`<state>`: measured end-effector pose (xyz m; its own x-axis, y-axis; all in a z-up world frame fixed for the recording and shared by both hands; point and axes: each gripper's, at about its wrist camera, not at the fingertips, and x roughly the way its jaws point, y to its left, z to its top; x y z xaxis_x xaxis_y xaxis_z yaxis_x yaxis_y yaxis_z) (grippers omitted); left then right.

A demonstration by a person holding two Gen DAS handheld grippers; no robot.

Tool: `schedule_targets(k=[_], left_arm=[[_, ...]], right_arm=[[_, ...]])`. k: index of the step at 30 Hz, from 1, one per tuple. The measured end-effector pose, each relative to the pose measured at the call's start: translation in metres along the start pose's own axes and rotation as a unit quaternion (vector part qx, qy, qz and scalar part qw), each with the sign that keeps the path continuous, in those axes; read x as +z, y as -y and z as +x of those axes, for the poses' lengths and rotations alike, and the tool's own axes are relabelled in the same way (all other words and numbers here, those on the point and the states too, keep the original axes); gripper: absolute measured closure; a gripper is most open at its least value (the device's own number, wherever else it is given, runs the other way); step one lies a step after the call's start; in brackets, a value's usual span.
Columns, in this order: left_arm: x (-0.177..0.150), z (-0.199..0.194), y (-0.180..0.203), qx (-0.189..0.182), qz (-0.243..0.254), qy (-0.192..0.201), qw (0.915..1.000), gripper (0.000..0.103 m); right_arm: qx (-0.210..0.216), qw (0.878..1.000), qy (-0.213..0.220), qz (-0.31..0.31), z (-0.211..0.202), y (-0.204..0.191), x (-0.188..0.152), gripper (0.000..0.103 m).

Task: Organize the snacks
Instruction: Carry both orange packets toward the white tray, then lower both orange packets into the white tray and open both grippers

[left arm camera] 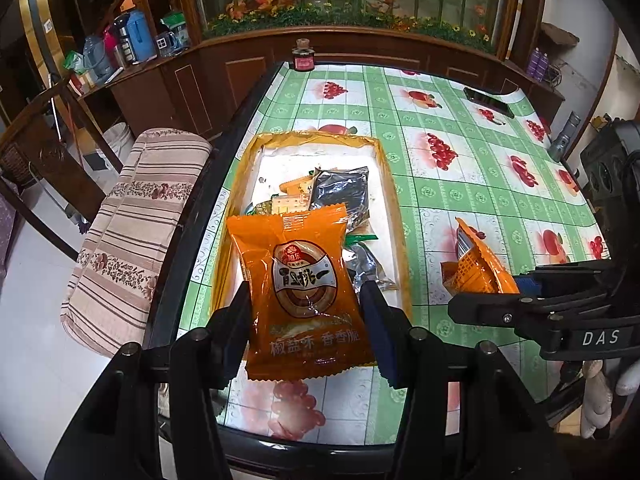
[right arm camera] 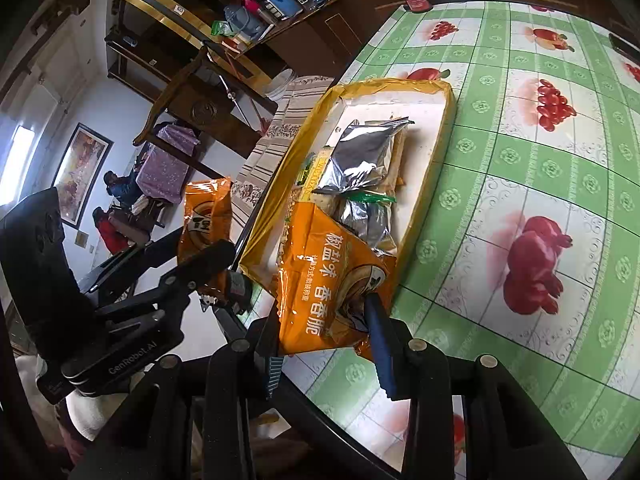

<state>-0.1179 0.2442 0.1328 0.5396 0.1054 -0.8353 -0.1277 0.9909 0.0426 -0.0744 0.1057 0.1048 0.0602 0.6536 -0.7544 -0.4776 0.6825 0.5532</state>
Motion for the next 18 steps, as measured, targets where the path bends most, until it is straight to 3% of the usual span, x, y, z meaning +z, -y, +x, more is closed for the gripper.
schedule_targets(k=[18], left_arm=[[0.014, 0.036, -0.001, 0.026, 0.024, -0.025, 0.9991, 0.051]], right_arm=[[0.004, 0.999, -0.002, 0.032, 0.017, 0.02, 0.018, 0.065]])
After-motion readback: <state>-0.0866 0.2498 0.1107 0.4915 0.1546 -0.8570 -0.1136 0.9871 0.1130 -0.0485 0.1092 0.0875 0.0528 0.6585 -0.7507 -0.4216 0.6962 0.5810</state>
